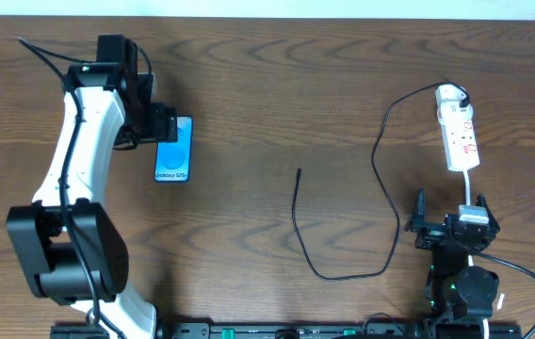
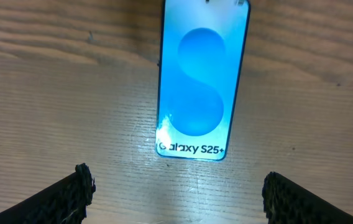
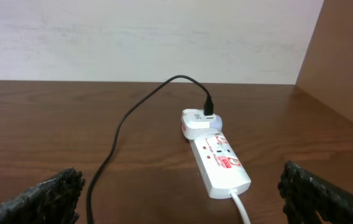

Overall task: Plug charger to phone and switch on socket
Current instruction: 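Move the left gripper forward over the blue Galaxy phone, then lower the open left gripper down onto the phone's top edge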

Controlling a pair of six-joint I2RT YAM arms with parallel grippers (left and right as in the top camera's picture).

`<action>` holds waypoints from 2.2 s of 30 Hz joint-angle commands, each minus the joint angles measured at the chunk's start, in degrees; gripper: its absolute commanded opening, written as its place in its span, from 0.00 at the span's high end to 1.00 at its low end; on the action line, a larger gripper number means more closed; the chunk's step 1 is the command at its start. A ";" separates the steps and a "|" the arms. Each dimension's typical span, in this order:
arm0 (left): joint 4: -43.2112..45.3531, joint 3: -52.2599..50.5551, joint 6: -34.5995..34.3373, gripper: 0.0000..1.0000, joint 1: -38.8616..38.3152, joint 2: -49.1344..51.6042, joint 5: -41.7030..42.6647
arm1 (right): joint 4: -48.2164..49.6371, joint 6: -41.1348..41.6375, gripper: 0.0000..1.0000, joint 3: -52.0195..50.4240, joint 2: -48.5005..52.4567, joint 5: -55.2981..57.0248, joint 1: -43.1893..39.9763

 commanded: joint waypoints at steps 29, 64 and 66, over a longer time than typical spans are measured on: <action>0.20 1.42 0.31 0.51 -0.94 2.91 0.55 | -0.24 -0.50 0.01 -0.07 -0.35 0.31 0.48; -4.31 14.03 -0.72 0.02 -4.07 11.37 0.07 | -0.24 -0.50 0.01 -0.07 -0.35 0.31 0.48; -4.35 14.03 -1.68 0.01 -3.80 11.96 0.07 | -0.24 -0.50 0.01 -0.07 -0.35 0.31 0.48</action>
